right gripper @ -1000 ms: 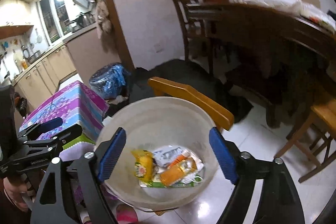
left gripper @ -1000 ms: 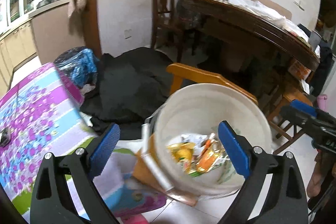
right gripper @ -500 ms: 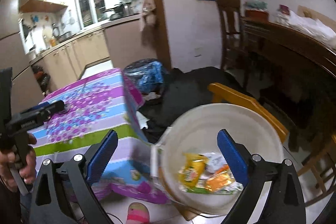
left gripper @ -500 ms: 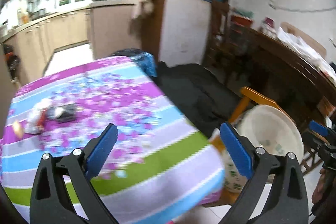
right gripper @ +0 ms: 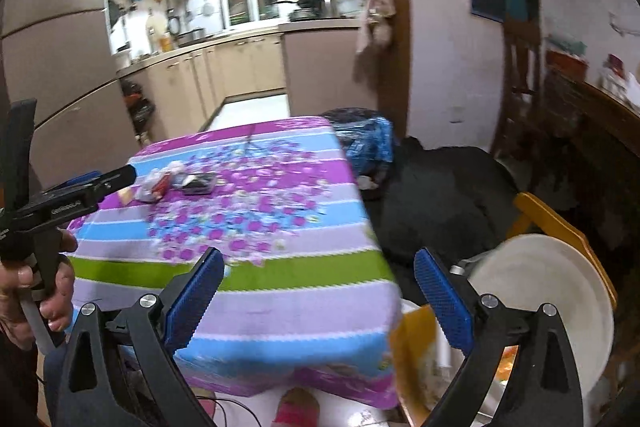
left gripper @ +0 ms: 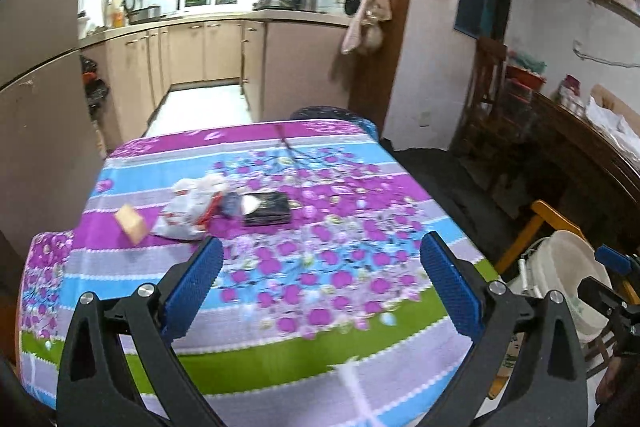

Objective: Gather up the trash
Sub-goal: 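Move both tools back over the table toward the white snack bag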

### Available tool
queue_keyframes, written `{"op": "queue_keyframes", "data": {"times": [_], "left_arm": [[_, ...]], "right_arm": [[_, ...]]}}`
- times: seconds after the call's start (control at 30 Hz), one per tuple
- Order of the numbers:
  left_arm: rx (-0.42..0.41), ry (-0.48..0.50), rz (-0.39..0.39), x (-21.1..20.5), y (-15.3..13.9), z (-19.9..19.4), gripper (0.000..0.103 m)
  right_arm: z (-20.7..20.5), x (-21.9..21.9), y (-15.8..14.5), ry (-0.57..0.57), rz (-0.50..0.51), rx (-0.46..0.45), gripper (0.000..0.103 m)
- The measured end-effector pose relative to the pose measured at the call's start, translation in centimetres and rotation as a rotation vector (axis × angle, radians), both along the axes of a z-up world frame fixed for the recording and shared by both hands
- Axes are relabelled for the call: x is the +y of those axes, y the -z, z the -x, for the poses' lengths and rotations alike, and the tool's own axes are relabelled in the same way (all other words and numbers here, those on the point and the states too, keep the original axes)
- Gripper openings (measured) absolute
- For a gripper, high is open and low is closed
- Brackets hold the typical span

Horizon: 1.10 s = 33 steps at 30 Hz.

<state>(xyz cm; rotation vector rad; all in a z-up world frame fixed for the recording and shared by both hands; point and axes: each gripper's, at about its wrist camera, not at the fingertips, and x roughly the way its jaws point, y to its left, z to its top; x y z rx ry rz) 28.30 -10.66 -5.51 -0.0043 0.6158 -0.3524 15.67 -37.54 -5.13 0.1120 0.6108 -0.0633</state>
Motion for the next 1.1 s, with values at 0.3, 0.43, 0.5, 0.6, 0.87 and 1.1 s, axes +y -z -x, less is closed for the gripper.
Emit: {"op": "queue_keyframes", "data": {"times": [0.3, 0.43, 0.5, 0.6, 0.87, 1.1], "left_arm": [[0.02, -0.083, -0.002, 5.5, 1.1, -2.0, 0.095], [0.062, -0.108, -0.004, 8.4, 2.6, -4.0, 0.096], [0.086, -0.117, -0.023, 9.8, 3.7, -5.4, 0.096], [0.115, -0.132, -0.082, 11.7, 5.4, -7.9, 0.097], [0.131, -0.106, -0.055, 13.6, 6.1, -12.5, 0.097], [0.172, -0.04, -0.076, 11.2, 7.3, -16.0, 0.097]], "right_arm": [[-4.9, 6.6, -0.1, -0.118, 0.018, 0.011, 0.095], [-6.9, 9.3, 0.5, -0.173, 0.027, 0.029, 0.095], [-7.6, 10.0, 0.9, -0.192, 0.032, 0.038, 0.095], [-8.8, 11.0, 1.7, -0.223, 0.033, 0.051, 0.095], [-12.4, 12.3, 4.9, -0.282, 0.038, 0.119, 0.095], [-14.9, 12.7, 6.3, -0.303, 0.029, 0.15, 0.095]]}}
